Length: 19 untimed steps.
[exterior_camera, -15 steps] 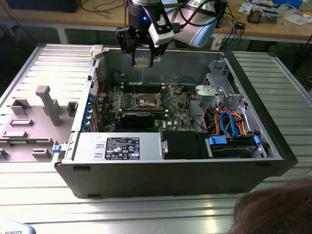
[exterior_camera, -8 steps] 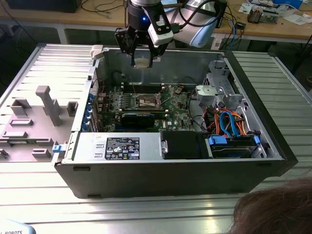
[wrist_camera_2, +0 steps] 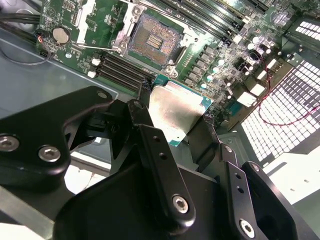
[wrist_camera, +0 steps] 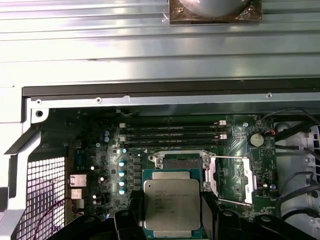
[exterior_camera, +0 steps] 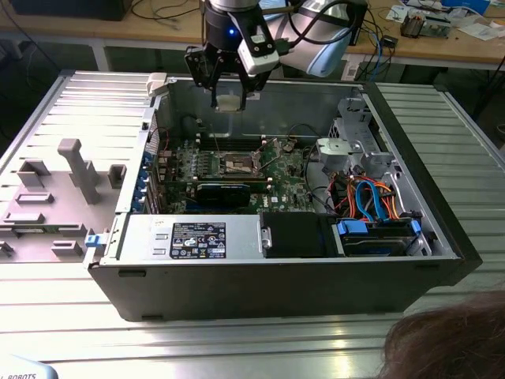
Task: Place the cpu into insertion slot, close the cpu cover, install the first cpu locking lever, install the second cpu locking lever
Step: 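Place the cpu into insertion slot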
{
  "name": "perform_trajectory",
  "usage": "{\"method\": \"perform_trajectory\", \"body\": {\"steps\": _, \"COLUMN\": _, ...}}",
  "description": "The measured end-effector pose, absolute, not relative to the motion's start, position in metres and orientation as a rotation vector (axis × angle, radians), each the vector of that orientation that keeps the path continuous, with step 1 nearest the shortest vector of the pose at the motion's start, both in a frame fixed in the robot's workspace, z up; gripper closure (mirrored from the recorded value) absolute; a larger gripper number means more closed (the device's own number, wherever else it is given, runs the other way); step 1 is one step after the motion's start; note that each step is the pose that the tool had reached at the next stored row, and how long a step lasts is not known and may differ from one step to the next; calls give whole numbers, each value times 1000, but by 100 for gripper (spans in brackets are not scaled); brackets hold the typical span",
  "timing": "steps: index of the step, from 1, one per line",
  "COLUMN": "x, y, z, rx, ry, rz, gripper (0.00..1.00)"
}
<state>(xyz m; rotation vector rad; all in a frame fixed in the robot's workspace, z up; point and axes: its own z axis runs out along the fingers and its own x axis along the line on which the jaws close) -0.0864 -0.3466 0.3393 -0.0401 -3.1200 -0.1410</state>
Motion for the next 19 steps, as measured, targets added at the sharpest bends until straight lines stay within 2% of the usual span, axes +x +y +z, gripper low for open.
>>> {"method": "perform_trajectory", "body": {"steps": 19, "x": -88, "y": -347, "z": 336, "rx": -40, "ry": -3120, "rz": -141, "gripper": 46}}
